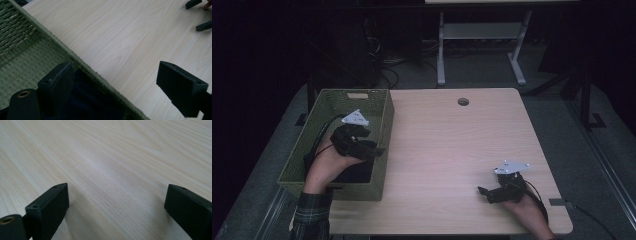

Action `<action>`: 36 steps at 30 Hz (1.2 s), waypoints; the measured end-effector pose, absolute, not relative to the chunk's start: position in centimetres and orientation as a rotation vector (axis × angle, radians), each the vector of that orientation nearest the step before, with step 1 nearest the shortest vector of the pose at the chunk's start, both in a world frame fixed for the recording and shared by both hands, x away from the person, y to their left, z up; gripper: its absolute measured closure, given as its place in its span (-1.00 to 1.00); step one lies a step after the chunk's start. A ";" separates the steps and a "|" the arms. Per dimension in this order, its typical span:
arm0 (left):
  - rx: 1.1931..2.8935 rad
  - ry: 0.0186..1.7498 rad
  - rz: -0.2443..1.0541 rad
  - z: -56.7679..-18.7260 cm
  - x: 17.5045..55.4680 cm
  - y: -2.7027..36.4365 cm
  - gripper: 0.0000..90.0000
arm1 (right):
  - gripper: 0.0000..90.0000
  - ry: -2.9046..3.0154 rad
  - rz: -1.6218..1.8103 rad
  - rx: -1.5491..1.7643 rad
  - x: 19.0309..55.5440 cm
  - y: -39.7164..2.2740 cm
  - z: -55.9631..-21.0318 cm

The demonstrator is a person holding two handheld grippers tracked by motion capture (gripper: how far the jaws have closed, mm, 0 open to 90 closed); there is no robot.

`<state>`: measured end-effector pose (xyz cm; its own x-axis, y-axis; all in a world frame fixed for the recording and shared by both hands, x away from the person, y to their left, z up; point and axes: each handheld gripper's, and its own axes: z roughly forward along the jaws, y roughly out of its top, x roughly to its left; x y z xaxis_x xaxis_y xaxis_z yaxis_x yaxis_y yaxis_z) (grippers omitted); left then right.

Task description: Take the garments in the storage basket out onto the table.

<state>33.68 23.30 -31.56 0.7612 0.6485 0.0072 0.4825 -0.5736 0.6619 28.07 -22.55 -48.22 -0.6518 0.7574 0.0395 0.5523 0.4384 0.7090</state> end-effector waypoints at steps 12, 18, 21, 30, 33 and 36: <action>2.312 0.898 0.360 -31.6 33.6 25.2 -0.69 | -0.88 2.410 1.029 1.126 28.1 -22.6 -48.2; 2.328 0.916 0.358 -31.9 33.5 26.0 -0.69 | -0.88 2.409 1.029 1.126 28.1 -22.6 -48.2; 2.332 0.926 0.354 -32.1 33.5 26.2 -0.69 | -0.88 2.408 1.028 1.126 28.1 -22.6 -48.2; 2.354 0.946 0.359 -32.9 33.4 27.2 -0.69 | -0.88 2.408 1.028 1.129 28.1 -22.6 -48.2; 2.358 0.950 0.357 -33.1 33.4 27.2 -0.68 | -0.88 2.407 1.028 1.129 28.1 -22.6 -48.2; 2.356 0.958 0.353 -33.6 33.3 27.4 -0.69 | -0.88 2.406 1.027 1.130 28.1 -22.6 -48.2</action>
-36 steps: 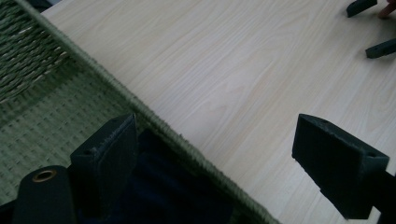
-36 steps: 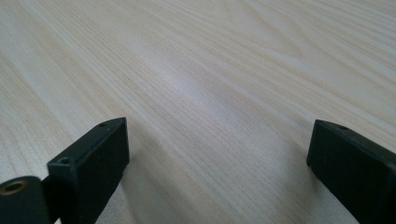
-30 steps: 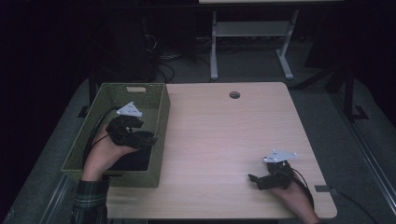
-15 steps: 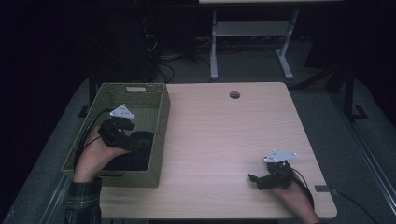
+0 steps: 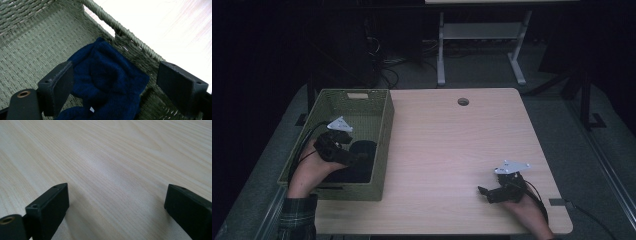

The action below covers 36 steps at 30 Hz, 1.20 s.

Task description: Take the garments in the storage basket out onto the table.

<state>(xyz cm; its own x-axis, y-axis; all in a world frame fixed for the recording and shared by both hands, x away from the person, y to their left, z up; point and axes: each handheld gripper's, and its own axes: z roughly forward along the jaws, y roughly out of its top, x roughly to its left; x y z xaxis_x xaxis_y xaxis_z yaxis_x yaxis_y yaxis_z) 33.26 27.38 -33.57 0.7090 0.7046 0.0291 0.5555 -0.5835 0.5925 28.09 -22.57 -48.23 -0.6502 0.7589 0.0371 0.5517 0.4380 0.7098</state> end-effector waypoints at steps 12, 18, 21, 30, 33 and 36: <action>2.392 0.972 0.316 -35.1 33.4 27.3 -0.68 | -0.88 2.406 1.027 1.129 28.1 -22.6 -48.2; 2.437 0.976 0.292 -35.9 33.6 27.4 -0.69 | -0.88 2.406 1.027 1.129 28.1 -22.6 -48.2; 2.447 0.990 0.270 -36.4 33.7 27.5 -0.68 | -0.88 2.406 1.027 1.129 28.1 -22.6 -48.2; 2.476 1.002 0.238 -37.2 34.0 27.8 -0.67 | -0.88 2.406 1.027 1.129 28.1 -22.6 -48.2; 2.499 0.986 0.228 -37.3 34.0 27.7 -0.67 | -0.88 2.406 1.027 1.129 28.1 -22.6 -48.2; 2.505 0.973 0.219 -37.3 33.9 27.7 -0.63 | -0.88 2.406 1.027 1.129 28.1 -22.6 -48.2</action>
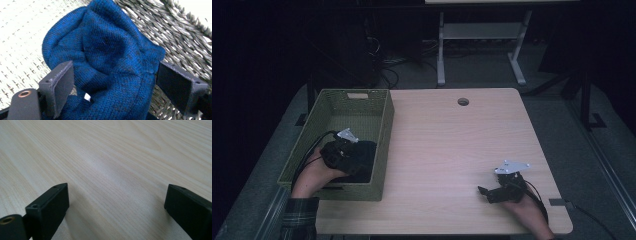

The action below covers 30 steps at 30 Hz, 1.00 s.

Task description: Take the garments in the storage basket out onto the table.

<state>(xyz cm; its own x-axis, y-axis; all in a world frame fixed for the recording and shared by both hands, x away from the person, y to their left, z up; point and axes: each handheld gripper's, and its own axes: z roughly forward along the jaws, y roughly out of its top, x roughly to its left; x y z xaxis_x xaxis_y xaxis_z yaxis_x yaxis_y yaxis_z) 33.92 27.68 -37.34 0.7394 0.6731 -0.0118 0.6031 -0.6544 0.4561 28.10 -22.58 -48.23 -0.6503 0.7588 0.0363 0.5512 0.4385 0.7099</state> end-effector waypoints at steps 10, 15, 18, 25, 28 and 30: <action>2.555 0.951 0.193 -37.8 34.0 27.4 -0.48 | -0.88 2.406 1.027 1.128 28.1 -22.6 -48.2; 2.580 0.961 0.171 -38.0 34.1 27.3 -0.44 | -0.88 2.406 1.027 1.129 28.1 -22.6 -48.2; 2.597 0.964 0.162 -38.2 34.1 27.1 -0.40 | -0.88 2.406 1.027 1.129 28.1 -22.6 -48.2; 2.615 0.972 0.127 -38.4 34.1 27.1 -0.16 | -0.88 2.406 1.027 1.128 28.1 -22.6 -48.2; 2.617 0.977 0.108 -38.4 34.2 27.1 -0.02 | -0.88 2.406 1.027 1.128 28.1 -22.6 -48.2; 2.621 0.966 0.099 -38.4 34.2 27.1 0.15 | -0.88 2.406 1.027 1.128 28.1 -22.6 -48.2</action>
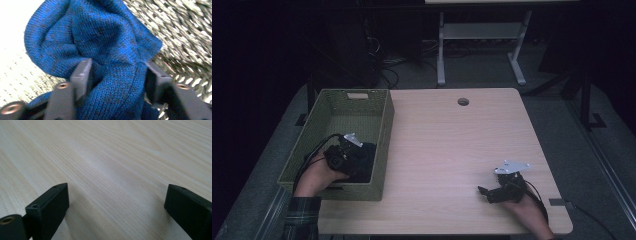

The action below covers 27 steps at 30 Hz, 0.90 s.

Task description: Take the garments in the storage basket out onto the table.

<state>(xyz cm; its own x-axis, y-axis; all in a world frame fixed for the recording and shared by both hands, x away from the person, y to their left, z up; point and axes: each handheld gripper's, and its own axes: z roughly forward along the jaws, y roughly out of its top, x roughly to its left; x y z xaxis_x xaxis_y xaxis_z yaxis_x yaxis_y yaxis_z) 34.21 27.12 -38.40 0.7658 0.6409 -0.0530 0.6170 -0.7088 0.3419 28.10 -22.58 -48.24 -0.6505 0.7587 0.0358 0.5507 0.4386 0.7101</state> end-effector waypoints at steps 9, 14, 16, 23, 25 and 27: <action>2.600 1.002 0.056 -38.1 34.4 27.2 0.54 | -0.88 2.406 1.027 1.128 28.1 -22.6 -48.2; 2.578 1.038 0.036 -37.8 34.5 27.4 0.55 | -0.88 2.406 1.027 1.129 28.1 -22.6 -48.2; 2.567 1.049 0.032 -37.6 34.6 27.6 0.55 | -0.88 2.406 1.027 1.128 28.1 -22.6 -48.2; 2.554 1.071 0.036 -36.0 34.6 28.2 0.57 | -0.88 2.406 1.027 1.129 28.1 -22.6 -48.2; 2.548 1.078 0.037 -35.5 34.7 28.3 0.57 | -0.88 2.405 1.027 1.129 28.1 -22.6 -48.2; 2.543 1.079 0.040 -35.0 34.8 28.4 0.58 | -0.88 2.405 1.027 1.129 28.1 -22.6 -48.2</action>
<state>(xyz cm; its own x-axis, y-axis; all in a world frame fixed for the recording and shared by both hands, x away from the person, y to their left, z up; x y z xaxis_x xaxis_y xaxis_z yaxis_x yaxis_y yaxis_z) 34.78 28.36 -34.96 0.7054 0.6987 -0.1189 0.6881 -0.6348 0.3516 28.10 -22.58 -48.24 -0.6498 0.7593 0.0356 0.5509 0.4381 0.7103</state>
